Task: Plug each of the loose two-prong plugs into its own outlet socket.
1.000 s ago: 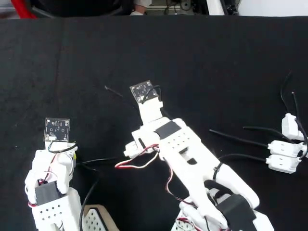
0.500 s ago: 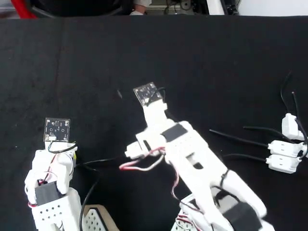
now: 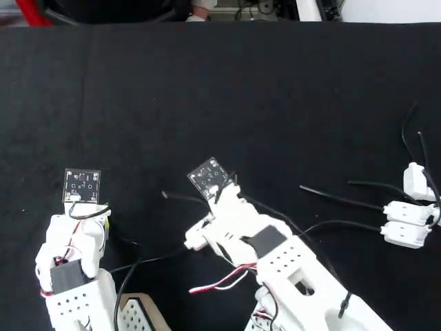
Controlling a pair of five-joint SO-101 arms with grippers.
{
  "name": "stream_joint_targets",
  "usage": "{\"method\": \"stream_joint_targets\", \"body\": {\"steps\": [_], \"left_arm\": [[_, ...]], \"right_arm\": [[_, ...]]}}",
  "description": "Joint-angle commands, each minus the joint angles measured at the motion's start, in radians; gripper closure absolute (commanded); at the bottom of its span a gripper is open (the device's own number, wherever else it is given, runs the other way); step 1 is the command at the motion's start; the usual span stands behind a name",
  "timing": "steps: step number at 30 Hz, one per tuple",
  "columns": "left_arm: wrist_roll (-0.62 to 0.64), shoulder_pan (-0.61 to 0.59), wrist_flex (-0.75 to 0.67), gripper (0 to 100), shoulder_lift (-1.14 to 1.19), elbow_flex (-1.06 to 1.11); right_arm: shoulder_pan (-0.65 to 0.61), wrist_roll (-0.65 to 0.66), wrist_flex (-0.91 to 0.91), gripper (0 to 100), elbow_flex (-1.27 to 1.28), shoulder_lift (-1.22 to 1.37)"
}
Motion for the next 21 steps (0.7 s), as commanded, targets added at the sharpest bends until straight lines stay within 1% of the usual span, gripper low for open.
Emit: {"method": "stream_joint_targets", "body": {"steps": [1,4,6,10,16,21], "left_arm": [[-0.006,0.001,-0.032,84,-0.006,0.013],[-0.006,0.001,-0.032,84,-0.006,0.013],[-0.006,0.001,-0.032,84,-0.006,0.013],[-0.006,0.001,-0.032,84,-0.006,0.013],[-0.006,0.001,-0.032,84,-0.006,0.013],[-0.006,0.001,-0.032,84,-0.006,0.013]], "right_arm": [[0.08,0.052,-0.034,98.6,-0.004,-0.002],[0.218,0.087,0.041,98.6,-0.076,-0.002],[0.336,0.098,0.044,98.6,-0.093,-0.002],[0.56,0.227,0.008,98.6,-0.094,-0.002],[0.858,0.41,-0.114,98.6,-0.094,-0.002],[1.06,0.528,-0.252,98.6,-0.097,0.016]]}}
